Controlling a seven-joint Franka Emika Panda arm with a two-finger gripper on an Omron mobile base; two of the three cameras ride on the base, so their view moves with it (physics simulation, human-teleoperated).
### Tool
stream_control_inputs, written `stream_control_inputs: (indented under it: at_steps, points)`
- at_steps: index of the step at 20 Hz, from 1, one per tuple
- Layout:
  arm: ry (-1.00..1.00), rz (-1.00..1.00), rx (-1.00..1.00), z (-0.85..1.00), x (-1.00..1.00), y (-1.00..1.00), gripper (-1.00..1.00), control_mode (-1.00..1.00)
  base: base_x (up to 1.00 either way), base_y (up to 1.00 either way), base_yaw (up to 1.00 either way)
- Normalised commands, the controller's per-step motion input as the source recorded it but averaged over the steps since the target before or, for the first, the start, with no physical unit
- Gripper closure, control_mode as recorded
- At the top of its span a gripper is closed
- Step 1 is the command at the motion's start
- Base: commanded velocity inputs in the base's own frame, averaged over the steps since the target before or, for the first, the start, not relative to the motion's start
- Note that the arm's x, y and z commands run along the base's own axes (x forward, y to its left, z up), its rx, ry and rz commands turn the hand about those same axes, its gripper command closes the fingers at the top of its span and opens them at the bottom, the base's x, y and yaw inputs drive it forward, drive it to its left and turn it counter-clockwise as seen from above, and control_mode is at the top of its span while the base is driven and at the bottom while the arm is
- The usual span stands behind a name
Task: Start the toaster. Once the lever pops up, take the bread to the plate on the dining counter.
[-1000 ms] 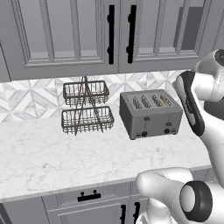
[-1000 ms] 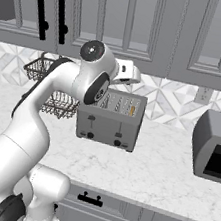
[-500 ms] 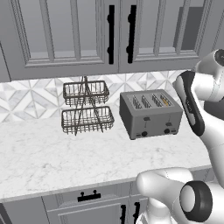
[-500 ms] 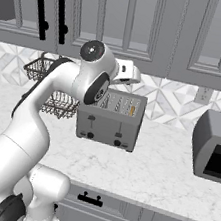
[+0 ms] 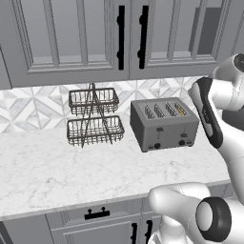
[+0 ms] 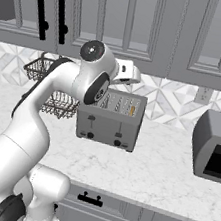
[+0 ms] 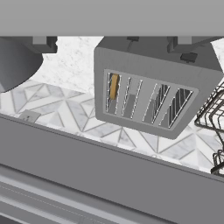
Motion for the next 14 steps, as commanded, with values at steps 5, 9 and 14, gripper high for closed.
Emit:
stream_control_inputs:
  at_steps: [5, 9, 14]
  points:
    - [0.00, 0.00, 0.00, 0.00, 0.00, 0.00, -1.00, -1.00, 0.00, 0.00, 0.00]
    - [0.00, 0.00, 0.00, 0.00, 0.00, 0.00, -1.00, -1.00, 0.00, 0.00, 0.00]
    - [0.00, 0.00, 0.00, 0.00, 0.00, 0.00, -1.00, -1.00, 0.00, 0.00, 0.00]
